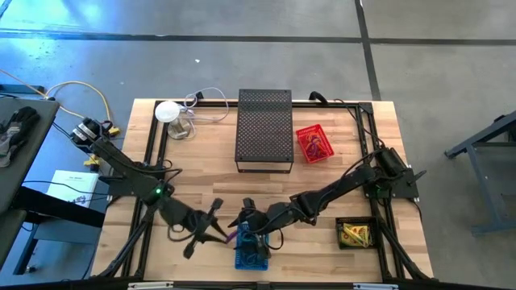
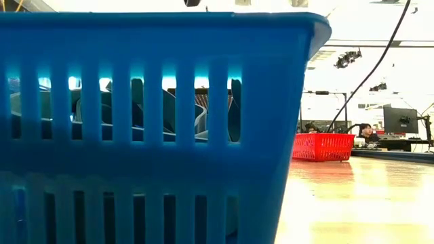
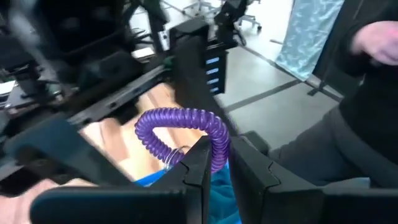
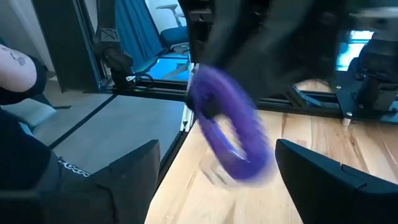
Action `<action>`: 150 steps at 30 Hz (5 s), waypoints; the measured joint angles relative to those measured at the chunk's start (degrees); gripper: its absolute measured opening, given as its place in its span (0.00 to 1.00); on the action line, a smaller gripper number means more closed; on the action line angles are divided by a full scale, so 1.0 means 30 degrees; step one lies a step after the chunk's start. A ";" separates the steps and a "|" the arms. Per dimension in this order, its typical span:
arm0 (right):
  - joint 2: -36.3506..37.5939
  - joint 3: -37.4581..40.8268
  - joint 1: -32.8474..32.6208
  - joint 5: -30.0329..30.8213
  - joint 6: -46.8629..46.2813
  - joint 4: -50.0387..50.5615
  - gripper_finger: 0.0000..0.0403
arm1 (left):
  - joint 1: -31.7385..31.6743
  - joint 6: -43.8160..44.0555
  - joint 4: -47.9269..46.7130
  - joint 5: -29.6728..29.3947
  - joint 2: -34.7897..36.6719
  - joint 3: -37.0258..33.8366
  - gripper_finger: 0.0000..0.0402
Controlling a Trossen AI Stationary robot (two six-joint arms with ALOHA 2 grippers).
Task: Pick & Place Office Desk Supplies
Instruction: Put the violet spring keychains into the red bin
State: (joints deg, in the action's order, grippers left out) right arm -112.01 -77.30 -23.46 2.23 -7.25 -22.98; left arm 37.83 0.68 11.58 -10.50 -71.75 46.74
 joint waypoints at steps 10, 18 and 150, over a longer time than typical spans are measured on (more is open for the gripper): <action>0.0000 0.0000 -0.0022 -0.0485 0.0000 0.0034 0.76 | -0.0891 -0.0238 0.0167 0.1817 -0.0073 0.0000 0.11; 0.0000 0.0000 -0.0015 -0.0755 0.0488 0.0042 0.76 | -0.0521 -0.0238 0.0142 0.1922 -0.0073 0.0000 0.11; 0.1104 -0.0007 -0.2705 1.3702 -0.5520 1.4420 0.12 | 0.0499 0.1742 -0.0119 0.0246 -0.0095 -0.0007 0.59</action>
State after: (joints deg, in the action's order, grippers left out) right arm -108.70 -77.32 -31.58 43.34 -23.81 20.28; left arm 39.33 5.90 11.22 -9.76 -72.03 46.72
